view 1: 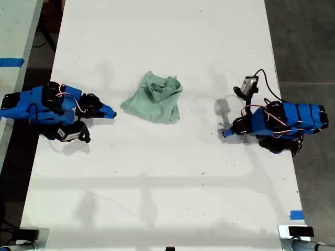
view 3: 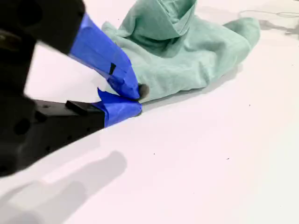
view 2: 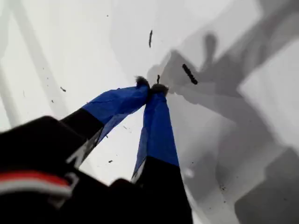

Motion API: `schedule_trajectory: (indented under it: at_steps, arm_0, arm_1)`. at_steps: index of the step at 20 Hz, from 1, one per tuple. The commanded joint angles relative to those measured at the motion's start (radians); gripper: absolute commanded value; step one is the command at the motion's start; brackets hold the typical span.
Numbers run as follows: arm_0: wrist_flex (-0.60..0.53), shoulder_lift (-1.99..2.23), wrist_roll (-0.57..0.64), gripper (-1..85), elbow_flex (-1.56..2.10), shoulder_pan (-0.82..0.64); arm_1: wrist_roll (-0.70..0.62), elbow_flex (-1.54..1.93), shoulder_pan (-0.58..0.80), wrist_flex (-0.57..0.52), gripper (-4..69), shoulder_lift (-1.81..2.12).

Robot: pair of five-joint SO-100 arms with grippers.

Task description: Fold t shirt

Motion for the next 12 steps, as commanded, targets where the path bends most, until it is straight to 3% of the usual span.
schedule_trajectory:
  at_steps: [1,12]
  arm_0:
    - [-0.009,-0.018,-0.005,0.1,0.043,0.012]
    - [-0.009,-0.018,-0.003,-0.2,0.043,0.014]
  arm_1:
    - [-0.021,0.041,0.006,-0.025,2.2,0.006]
    - [-0.055,0.046,0.003,-0.029,1.7,0.006]
